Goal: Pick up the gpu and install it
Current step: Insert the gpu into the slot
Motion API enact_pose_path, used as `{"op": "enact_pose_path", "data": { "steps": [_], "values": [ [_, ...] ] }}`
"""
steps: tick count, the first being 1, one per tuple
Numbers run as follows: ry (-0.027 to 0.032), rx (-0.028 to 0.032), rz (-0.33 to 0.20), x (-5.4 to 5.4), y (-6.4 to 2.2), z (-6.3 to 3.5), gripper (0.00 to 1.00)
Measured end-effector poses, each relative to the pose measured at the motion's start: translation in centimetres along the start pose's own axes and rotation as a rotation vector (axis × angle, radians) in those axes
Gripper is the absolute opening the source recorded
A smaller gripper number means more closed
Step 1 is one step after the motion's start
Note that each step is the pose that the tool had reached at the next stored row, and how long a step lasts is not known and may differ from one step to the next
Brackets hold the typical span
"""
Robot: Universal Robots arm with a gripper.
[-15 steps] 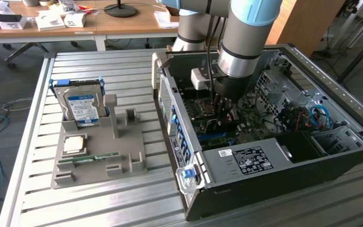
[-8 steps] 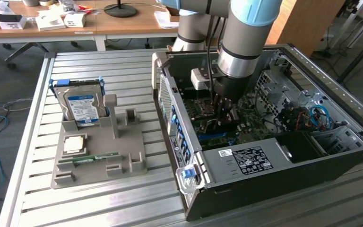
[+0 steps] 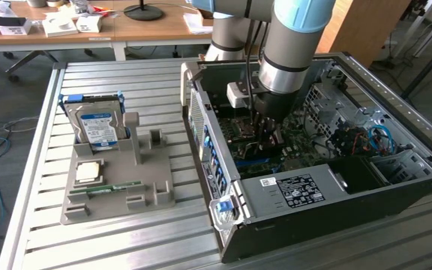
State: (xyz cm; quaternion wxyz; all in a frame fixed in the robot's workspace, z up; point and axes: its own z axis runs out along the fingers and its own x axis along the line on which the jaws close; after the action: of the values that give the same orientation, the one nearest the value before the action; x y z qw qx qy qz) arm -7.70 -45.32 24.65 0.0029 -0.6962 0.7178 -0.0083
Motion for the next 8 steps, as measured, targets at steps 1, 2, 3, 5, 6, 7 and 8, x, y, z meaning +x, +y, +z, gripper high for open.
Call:
{"op": "enact_pose_path", "data": {
  "steps": [1, 2, 3, 5, 6, 7, 8],
  "values": [
    [0.0000, 0.0000, 0.000, 0.00, 0.00, 0.00, 0.26],
    [-0.0001, 0.0000, 0.000, 0.00, 0.00, 0.00, 0.26],
    [-0.0001, 0.0000, 0.000, 0.00, 0.00, 0.00, 0.26],
    [-0.0001, 0.0000, 0.000, 0.00, 0.00, 0.00, 0.26],
    [0.0000, 0.0000, 0.000, 0.00, 0.00, 0.00, 0.26],
    [0.0000, 0.0004, 0.000, 0.00, 0.04, 0.00, 0.26],
    [-0.0001, 0.0014, 0.000, 0.00, 0.11, 0.01, 0.26]
  ]
}}
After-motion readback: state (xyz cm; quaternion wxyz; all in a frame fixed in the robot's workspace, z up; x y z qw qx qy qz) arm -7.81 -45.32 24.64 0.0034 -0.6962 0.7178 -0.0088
